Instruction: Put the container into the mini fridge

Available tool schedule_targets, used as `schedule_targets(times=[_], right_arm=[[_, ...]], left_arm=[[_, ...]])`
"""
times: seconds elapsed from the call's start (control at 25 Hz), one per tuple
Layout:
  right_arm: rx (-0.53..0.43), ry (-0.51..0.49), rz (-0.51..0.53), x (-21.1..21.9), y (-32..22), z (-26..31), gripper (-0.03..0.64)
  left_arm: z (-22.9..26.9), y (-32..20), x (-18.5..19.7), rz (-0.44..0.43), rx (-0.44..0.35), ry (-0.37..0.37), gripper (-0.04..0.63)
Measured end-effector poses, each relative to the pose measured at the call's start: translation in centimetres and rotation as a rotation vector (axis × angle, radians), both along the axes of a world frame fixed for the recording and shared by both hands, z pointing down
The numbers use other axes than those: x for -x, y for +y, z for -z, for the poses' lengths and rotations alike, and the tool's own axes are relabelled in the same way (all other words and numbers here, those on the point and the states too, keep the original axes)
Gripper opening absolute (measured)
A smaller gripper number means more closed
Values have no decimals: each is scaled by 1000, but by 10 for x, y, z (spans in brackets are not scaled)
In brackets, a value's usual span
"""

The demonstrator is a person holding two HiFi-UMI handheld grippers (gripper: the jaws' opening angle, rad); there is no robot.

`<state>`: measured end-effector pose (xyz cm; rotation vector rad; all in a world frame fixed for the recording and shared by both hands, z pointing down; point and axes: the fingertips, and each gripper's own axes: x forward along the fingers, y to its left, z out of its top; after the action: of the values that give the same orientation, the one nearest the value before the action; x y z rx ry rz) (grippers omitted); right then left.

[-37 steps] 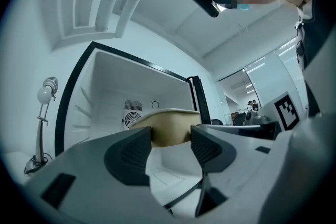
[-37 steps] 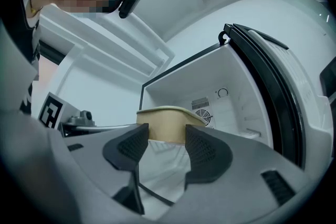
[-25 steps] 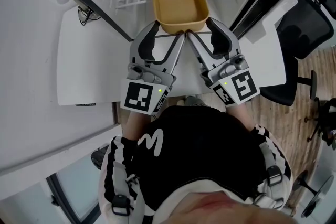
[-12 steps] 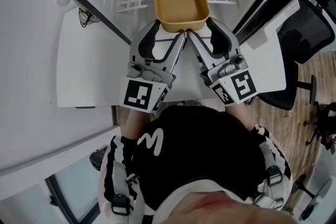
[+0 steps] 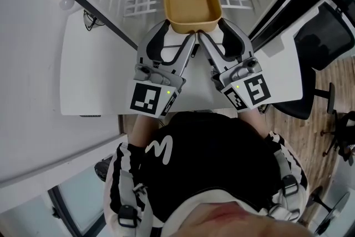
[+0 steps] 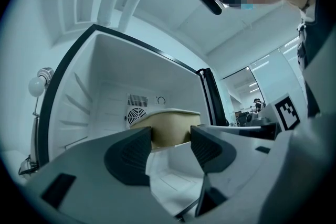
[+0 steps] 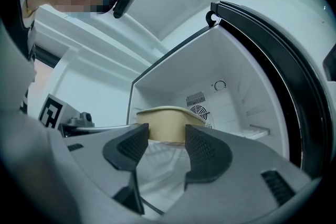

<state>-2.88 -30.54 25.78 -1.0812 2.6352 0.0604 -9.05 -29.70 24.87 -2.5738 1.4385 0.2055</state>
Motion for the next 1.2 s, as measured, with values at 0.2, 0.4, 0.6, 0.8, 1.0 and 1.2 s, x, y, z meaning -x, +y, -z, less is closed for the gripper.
schedule_targets(times=[0.2, 0.4, 0.6, 0.8, 1.0, 1.2], right_arm=[[-1, 2, -5, -1, -7, -1, 227], [0, 8, -2, -1, -14, -1, 227], [-4, 10, -2, -1, -20, 0, 225], [0, 9, -2, 0, -26, -1, 222], [0, 10, -6, 1, -31, -1, 222], [-10, 11, -14, 1, -31, -1, 222]], left_arm=[[0, -7, 0, -5, 4, 3, 238], [-1, -14, -1, -3, 11, 2, 238], [-1, -21, 0, -7, 22, 21, 238], [-2, -28, 2, -5, 35, 26, 238], [-3, -33, 3, -6, 43, 29, 238], [-3, -34, 3, -10, 50, 37, 238]])
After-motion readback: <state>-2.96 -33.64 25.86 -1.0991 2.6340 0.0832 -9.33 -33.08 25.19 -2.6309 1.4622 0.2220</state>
